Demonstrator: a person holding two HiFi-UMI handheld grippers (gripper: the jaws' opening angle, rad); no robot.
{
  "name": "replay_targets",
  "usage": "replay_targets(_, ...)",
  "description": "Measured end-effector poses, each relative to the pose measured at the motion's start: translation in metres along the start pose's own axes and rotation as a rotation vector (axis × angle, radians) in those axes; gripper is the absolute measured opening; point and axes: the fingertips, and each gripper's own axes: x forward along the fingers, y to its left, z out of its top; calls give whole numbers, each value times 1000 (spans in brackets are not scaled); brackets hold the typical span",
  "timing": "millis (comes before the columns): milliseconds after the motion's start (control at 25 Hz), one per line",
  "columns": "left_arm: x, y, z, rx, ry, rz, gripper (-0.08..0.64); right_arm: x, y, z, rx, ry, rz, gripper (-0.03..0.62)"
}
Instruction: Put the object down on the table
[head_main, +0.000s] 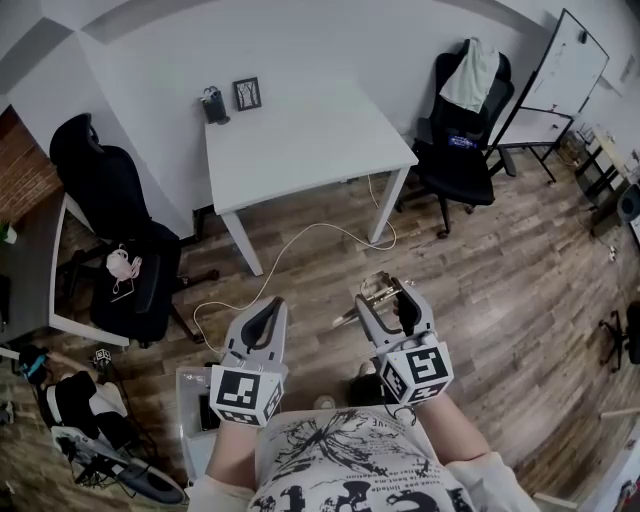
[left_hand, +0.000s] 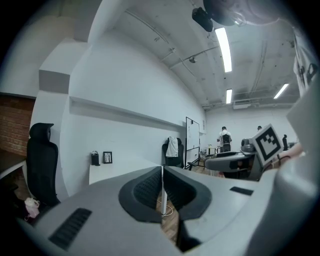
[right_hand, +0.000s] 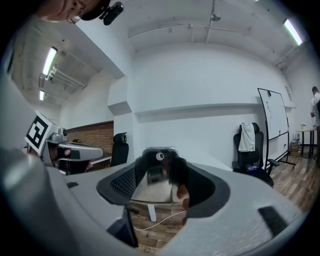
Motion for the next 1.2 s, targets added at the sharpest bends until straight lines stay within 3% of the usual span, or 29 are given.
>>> replay_targets(360,79,28,0,13,27,122,12,85,-67,-5,29,28,82,278)
replay_targets(880,293,66,48,17,-26,302,12,268,-229,44,-55,36,256,278)
replay_targets(1200,356,94,50,19,-14,379,12,344,-277,36,-51,93,285,278)
